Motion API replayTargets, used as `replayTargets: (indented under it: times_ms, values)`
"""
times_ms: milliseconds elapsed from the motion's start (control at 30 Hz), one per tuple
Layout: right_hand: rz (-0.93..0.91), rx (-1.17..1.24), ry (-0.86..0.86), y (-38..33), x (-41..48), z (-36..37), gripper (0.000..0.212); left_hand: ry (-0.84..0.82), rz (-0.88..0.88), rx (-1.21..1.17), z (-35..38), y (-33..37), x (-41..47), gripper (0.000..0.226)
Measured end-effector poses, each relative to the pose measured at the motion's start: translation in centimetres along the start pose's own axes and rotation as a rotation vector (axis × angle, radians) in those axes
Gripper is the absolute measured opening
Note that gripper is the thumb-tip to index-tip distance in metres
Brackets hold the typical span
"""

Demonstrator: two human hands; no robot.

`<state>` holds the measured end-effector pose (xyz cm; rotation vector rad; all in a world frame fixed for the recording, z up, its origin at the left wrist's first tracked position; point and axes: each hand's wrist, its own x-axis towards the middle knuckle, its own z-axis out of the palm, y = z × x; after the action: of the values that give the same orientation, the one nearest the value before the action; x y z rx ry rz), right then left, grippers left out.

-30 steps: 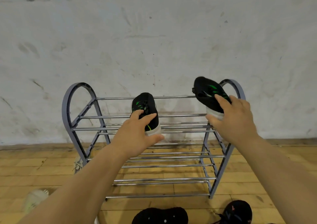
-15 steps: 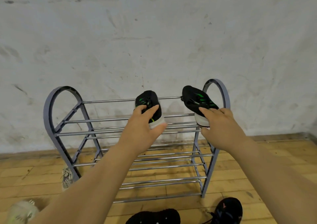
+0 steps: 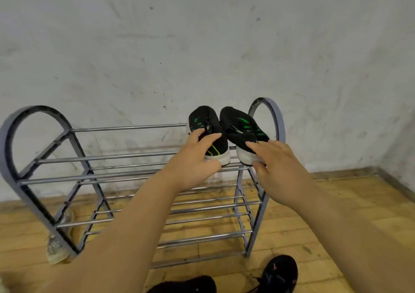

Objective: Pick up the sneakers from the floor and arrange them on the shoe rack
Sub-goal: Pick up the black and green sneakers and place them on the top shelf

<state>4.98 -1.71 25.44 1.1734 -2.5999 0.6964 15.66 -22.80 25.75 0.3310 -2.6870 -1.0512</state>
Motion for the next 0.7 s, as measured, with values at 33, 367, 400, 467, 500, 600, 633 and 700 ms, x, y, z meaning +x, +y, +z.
replayTargets:
  times_ms: [33, 367, 400, 467, 500, 600, 633, 700]
  values:
    - [0.0, -0.008, 0.003, 0.0, 0.0, 0.0, 0.049, -0.001, 0.01, -0.006, -0.1, 0.1, -0.1, 0.071]
    - [0.059, -0.028, 0.012, -0.8, 0.1, 0.3, 0.05, -0.026, 0.097, 0.099, 0.4, 0.2, 0.1, 0.056]
    - [0.055, -0.026, 0.016, -0.9, 0.0, 0.5, 0.05, -0.019, 0.103, 0.105, 0.4, 0.2, 0.0, 0.057]
    - [0.033, -0.01, 0.032, -1.1, -0.3, 0.8, 0.051, 0.011, 0.114, 0.124, 0.5, 0.0, -0.6, 0.057]
    - [0.024, 0.004, 0.05, -1.3, -0.5, 0.8, 0.052, 0.033, 0.114, 0.135, 0.5, -0.1, -1.0, 0.057]
    - [0.0, 0.059, 0.165, -2.3, -1.1, 0.6, 0.053, 0.077, 0.093, 0.183, -0.3, -0.9, -2.8, 0.062]
    - [-0.014, 0.079, 0.196, -2.8, -1.2, 0.4, 0.052, 0.08, 0.089, 0.224, -1.0, -1.2, -3.7, 0.064]
    - [-0.054, 0.133, 0.203, -4.1, -1.2, 0.3, 0.048, 0.088, 0.075, 0.308, -2.9, -2.1, -5.9, 0.065]
